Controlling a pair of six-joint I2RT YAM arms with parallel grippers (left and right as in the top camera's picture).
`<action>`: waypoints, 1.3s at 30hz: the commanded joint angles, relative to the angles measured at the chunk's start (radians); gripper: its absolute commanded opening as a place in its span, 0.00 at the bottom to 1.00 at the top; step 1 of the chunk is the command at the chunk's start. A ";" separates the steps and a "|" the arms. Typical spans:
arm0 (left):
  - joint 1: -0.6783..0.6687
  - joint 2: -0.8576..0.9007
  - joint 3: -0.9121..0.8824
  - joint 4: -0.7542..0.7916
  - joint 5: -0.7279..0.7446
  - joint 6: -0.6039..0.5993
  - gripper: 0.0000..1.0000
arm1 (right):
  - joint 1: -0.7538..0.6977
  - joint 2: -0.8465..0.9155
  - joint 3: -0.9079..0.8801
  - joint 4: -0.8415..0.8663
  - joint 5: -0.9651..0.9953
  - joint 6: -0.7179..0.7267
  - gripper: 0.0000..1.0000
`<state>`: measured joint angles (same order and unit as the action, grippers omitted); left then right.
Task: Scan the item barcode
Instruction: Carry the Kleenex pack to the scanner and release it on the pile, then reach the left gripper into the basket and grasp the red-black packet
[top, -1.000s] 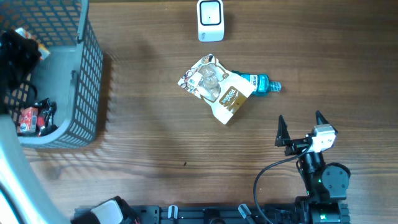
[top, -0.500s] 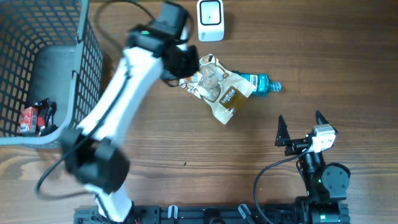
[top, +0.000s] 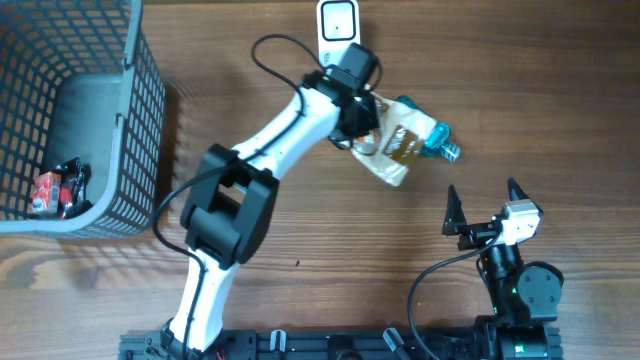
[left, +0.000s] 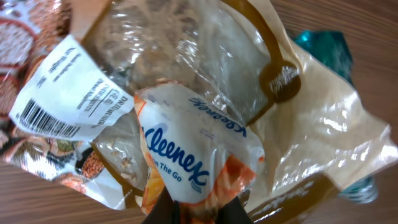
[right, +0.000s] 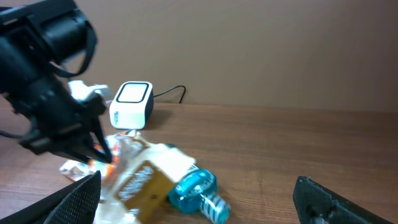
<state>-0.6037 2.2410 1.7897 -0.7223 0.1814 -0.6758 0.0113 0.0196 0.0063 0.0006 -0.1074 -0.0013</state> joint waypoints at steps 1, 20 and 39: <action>-0.094 0.045 -0.007 0.048 0.008 -0.021 0.08 | -0.004 -0.006 0.000 0.003 0.003 0.004 1.00; 0.066 -0.372 -0.002 -0.053 0.006 0.044 1.00 | -0.004 -0.006 0.000 0.003 0.003 0.004 1.00; 0.980 -0.912 -0.002 -0.406 -0.468 0.090 1.00 | -0.004 -0.006 0.000 0.003 0.003 0.004 1.00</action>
<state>0.2047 1.2831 1.7885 -1.1442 -0.2626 -0.5663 0.0113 0.0196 0.0063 0.0006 -0.1070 -0.0017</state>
